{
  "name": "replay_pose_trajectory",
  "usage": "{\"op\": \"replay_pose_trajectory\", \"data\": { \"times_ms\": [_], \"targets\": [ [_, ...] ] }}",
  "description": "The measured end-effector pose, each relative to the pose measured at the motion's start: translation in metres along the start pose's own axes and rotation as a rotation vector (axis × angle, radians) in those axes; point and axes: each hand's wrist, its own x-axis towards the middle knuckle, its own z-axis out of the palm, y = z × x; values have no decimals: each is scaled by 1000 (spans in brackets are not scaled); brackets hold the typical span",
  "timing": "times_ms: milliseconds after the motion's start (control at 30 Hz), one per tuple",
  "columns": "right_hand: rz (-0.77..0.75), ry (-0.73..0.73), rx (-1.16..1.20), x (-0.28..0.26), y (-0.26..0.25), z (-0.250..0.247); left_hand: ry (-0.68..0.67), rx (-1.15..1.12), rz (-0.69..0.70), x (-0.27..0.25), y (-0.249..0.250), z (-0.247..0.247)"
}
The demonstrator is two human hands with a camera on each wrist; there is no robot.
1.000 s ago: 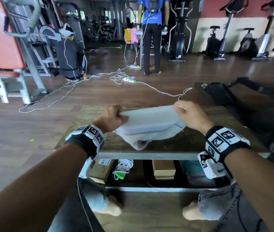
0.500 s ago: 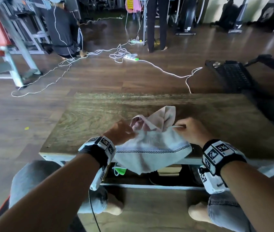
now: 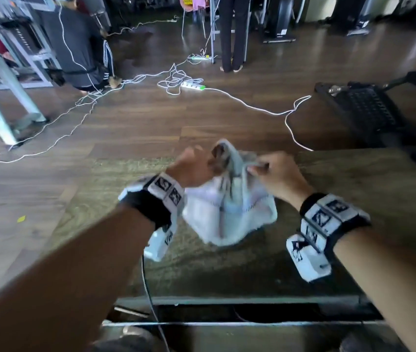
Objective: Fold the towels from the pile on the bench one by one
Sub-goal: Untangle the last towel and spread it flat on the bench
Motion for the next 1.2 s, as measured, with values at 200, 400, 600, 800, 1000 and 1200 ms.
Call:
{"op": "replay_pose_trajectory", "data": {
  "times_ms": [200, 400, 600, 800, 1000, 1200],
  "targets": [
    [-25, 345, -180, 82, -2, -72, 308, 77, -166, 43, -33, -80],
    [-104, 376, -132, 89, 12, -101, 401, -141, -360, 48, -53, -97],
    [31, 354, -114, 88, 25, -99, 456, -812, -468, 58, -34, -94],
    [-40, 380, 39, 83, 23, -96, 759, -548, -322, 61, -44, -96],
    [1, 397, 33, 80, 30, -91, 594, -433, -273, 46, -47, -72],
    [35, 495, 78, 70, 42, -93, 642, -476, -209, 48, -34, -71]
  ]
}}
